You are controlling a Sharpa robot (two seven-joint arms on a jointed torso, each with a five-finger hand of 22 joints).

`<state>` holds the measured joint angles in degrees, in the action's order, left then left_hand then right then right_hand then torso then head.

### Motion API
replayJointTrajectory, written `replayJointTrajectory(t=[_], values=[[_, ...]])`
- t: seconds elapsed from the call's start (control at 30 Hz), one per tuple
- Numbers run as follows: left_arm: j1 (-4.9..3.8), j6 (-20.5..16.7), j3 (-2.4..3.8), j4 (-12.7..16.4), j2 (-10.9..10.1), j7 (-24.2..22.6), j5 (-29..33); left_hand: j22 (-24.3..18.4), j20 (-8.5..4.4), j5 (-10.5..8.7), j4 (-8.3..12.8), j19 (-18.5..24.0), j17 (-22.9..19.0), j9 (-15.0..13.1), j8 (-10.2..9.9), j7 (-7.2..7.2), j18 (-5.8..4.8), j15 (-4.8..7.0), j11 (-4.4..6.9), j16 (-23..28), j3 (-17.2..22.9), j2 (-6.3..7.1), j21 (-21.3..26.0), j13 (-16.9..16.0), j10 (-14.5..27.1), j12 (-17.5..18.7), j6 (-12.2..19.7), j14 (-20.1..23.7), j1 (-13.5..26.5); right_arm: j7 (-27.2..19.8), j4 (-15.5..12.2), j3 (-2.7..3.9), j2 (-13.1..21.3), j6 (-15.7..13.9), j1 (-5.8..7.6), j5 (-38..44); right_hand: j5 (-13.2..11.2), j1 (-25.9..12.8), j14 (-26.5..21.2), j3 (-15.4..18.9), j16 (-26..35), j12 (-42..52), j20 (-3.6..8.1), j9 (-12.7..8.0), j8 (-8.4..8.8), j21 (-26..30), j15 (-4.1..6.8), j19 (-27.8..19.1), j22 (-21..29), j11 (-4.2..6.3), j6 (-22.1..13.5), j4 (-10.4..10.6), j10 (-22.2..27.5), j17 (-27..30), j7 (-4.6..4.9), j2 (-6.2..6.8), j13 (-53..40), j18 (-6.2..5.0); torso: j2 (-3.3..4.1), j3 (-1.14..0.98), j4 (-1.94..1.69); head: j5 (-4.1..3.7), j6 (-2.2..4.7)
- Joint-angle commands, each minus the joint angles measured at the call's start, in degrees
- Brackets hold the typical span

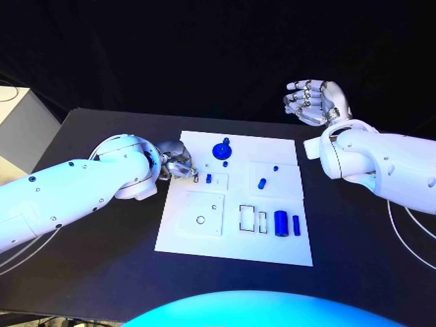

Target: Assemble the parts on the task board

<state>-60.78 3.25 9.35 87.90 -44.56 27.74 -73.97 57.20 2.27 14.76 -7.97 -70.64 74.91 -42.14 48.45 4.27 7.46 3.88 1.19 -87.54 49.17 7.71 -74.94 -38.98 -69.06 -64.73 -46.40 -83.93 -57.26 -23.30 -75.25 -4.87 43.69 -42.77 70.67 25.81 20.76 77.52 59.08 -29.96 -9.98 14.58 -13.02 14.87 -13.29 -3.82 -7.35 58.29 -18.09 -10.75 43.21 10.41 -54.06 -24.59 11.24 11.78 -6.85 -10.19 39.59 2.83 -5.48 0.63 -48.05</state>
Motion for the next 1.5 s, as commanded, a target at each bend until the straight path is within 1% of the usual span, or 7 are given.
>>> replayJointTrajectory(t=[0.03, 0.27, 0.4, 0.6, 1.2, 1.3, 1.5], values=[[0.08, 0.66, -0.04, -0.23, 0.27, 0.01, -2.79, 0.05, -0.11, 0.15, 10.61, -0.43, 9.63, -0.06, 0.17, -1.18, -0.65, 0.47, -0.01, -0.29, 10.42, -0.38, -0.19, -0.04, -0.57, -0.27, -1.43, -4.46, -0.11, -2.69, 0.24, 0.03, -0.13, 2.3, 0.1, -1.97, -0.33, -0.74, 0.33, 0.0, 0.45, -0.38, -0.26, -0.12, 0.41, 0.13, -0.14, 0.19, 0.44, -0.03, 0.46, -0.5, -0.58, 0.29, 3.53, 0.01, 0.37, -0.23, 0.02, -0.06, -0.01, 0.14, -0.19], [0.15, 1.45, -0.41, -1.43, 1.22, -0.05, -2.94, 0.06, -0.12, 0.13, 10.64, -0.45, 9.48, -0.01, 0.17, -1.19, -0.65, 0.48, 0.0, -0.23, 10.49, -0.38, -0.21, 0.17, -0.53, -0.16, -1.46, -4.42, -0.06, -2.58, 0.32, 0.03, -0.32, 3.32, 0.2, -2.39, -0.37, -1.2, 0.28, 0.01, 0.89, -0.63, -0.37, -0.27, 0.61, 0.16, -0.25, 0.04, 1.18, -0.14, 0.44, -0.76, -0.53, 0.8, 3.63, 0.01, 0.98, -0.22, -0.01, -0.03, 0.09, 0.16, -0.45], [0.16, 1.7, -0.53, -1.74, 1.58, -0.1, -2.82, -0.33, -0.17, -0.32, 10.48, -0.2, 8.62, 0.19, 0.08, -1.14, -0.58, 0.5, -0.04, 0.12, 10.81, -0.68, -0.04, 1.33, -0.04, 0.5, -1.32, -4.18, 0.16, -2.39, 0.3, 0.03, -0.34, 4.0, 0.22, -2.44, 0.1, -2.07, 0.27, 0.38, 1.34, -0.83, -0.54, -0.44, 0.84, 0.16, -0.42, -0.13, 2.1, -0.28, 0.4, -0.82, -0.45, 1.36, 3.76, 0.14, 1.63, -0.23, 0.03, -0.01, 0.14, 0.13, -0.52], [0.17, 2.73, -0.58, -2.05, 1.84, -0.28, -2.52, -0.58, -0.17, -0.5, 10.38, -0.03, 8.38, 0.25, 0.05, -1.1, -0.53, 0.48, -0.07, 0.23, 10.86, -0.79, 0.08, 1.65, 0.12, 0.69, -1.25, -4.1, 0.25, -2.13, 0.3, 0.03, -0.27, 4.52, 0.23, -2.46, 0.5, -2.42, 0.25, 0.6, 1.6, -0.92, -0.63, -0.53, 0.96, 0.16, -0.49, -0.21, 2.62, -0.35, 0.37, -0.93, -0.39, 1.67, 3.81, 0.21, 1.98, -0.23, -0.01, -0.05, 0.03, 0.04, -0.75], [0.16, 4.88, -0.6, -2.58, 2.1, -0.57, -2.45, -1.29, -0.13, -0.88, 10.25, 0.49, 8.04, 0.4, -0.02, -1.01, -0.42, 0.38, -0.17, 0.39, 10.78, -0.82, 0.44, 2.0, 0.4, 0.94, -1.06, -3.98, 0.32, -2.03, 0.34, 0.03, -0.16, 4.85, 0.23, -2.46, 0.72, -2.73, 0.21, 0.79, 1.82, -0.99, -0.72, -0.61, 1.08, 0.16, -0.56, -0.31, 3.09, -0.41, 0.34, -0.97, -0.32, 1.94, 3.88, 0.17, 2.28, -0.24, -0.03, -0.01, 0.02, -0.02, -1.21], [0.17, 5.07, -0.6, -2.64, 2.15, -0.59, -2.45, -1.29, -0.13, -0.88, 10.25, 0.49, 8.04, 0.4, -0.02, -1.01, -0.42, 0.38, -0.17, 0.39, 10.78, -0.82, 0.44, 2.0, 0.4, 0.94, -1.06, -3.98, 0.32, -2.0, 0.36, 0.03, -0.16, 4.98, 0.23, -2.46, 2.74, -3.66, 0.46, 1.6, 2.21, -0.98, -0.83, -0.79, 1.27, 0.07, -0.62, -0.25, 4.33, -0.46, 0.43, -1.01, -0.37, 2.6, 3.91, 0.29, 2.88, -0.28, 0.0, -0.01, 0.03, -0.04, -1.2], [0.17, 4.8, -0.6, -2.66, 2.29, -0.73, -2.52, -1.46, -0.1, -0.96, 10.23, 0.63, 7.92, 0.44, -0.04, -0.98, -0.39, 0.34, -0.2, 0.45, 10.72, -0.82, 0.54, 2.01, 0.44, 0.95, -1.01, -3.93, 0.31, -1.95, 0.39, 0.03, -0.13, 5.13, 0.23, -2.46, 3.01, -3.84, 0.48, 1.79, 2.29, -0.98, -0.85, -0.83, 1.31, 0.07, -0.63, -0.24, 4.55, -0.47, 0.43, -1.0, -0.35, 2.71, 3.91, 0.33, 2.96, -0.28, -0.03, -0.03, 0.02, -0.09, -1.18]])
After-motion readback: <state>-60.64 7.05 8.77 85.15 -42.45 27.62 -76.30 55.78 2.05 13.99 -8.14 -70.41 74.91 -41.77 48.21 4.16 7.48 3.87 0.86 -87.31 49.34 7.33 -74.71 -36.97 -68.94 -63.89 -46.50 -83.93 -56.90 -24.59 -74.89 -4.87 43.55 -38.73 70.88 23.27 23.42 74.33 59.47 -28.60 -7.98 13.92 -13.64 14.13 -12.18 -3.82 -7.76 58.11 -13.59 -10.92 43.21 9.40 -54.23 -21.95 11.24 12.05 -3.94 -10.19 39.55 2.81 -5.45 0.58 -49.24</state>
